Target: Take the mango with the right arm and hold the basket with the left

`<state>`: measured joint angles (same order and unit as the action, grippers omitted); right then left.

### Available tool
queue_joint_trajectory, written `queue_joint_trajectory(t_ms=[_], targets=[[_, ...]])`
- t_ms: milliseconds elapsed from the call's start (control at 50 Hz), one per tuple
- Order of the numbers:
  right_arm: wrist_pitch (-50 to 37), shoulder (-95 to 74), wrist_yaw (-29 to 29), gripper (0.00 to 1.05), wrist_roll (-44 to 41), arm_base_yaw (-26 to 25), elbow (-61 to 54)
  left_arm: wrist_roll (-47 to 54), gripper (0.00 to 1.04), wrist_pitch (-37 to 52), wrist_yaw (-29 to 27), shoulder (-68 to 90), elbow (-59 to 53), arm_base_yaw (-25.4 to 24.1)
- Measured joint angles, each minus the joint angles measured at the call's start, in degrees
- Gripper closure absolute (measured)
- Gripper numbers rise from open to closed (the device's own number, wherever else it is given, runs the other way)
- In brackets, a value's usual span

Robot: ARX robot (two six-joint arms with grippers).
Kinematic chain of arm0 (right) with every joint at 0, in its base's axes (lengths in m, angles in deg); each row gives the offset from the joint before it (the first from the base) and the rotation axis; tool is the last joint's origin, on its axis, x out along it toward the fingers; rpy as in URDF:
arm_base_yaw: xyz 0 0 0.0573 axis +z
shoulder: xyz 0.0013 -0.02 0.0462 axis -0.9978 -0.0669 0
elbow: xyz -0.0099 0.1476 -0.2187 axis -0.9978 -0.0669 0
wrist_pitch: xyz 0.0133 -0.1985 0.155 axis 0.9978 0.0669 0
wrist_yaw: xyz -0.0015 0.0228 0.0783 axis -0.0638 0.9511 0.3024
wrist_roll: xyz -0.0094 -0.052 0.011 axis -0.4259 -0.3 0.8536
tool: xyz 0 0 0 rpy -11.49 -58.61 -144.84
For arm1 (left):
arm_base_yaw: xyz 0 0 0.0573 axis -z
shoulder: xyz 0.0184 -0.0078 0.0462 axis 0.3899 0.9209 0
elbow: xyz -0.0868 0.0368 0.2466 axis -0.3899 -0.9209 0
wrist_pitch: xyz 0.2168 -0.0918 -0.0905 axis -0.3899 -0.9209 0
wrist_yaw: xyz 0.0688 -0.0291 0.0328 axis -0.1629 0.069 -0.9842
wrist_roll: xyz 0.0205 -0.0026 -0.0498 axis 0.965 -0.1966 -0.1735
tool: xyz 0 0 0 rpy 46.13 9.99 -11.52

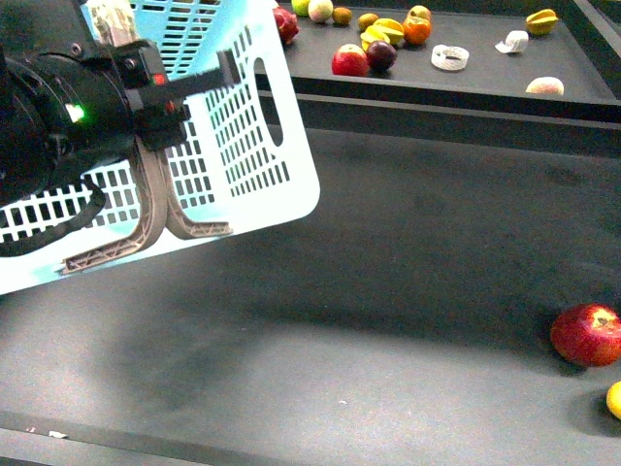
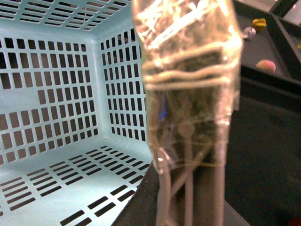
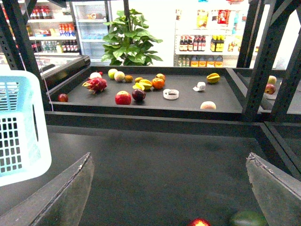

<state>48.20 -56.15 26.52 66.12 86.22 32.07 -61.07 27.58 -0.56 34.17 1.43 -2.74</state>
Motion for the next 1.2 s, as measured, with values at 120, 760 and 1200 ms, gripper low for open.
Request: queue_joint_trajectory(t_ms=[120, 760, 1200], targets=[[0.0, 0.0, 0.0, 0.08, 0.0, 0.0, 0.0, 5.99, 1.0, 0.5, -1.9, -0.72, -1.99, 3.13], [0.0, 0.0, 0.0, 0.08, 0.0, 0.0, 0.0, 6.32, 1.0, 5.53, 8.79, -1.57, -1.66, 13.18], [0.0, 0.0, 0.0, 0.08, 0.0, 0.0, 0.0, 9.01, 1.0, 5.7, 11.52, -1.14, -1.62, 14.6]])
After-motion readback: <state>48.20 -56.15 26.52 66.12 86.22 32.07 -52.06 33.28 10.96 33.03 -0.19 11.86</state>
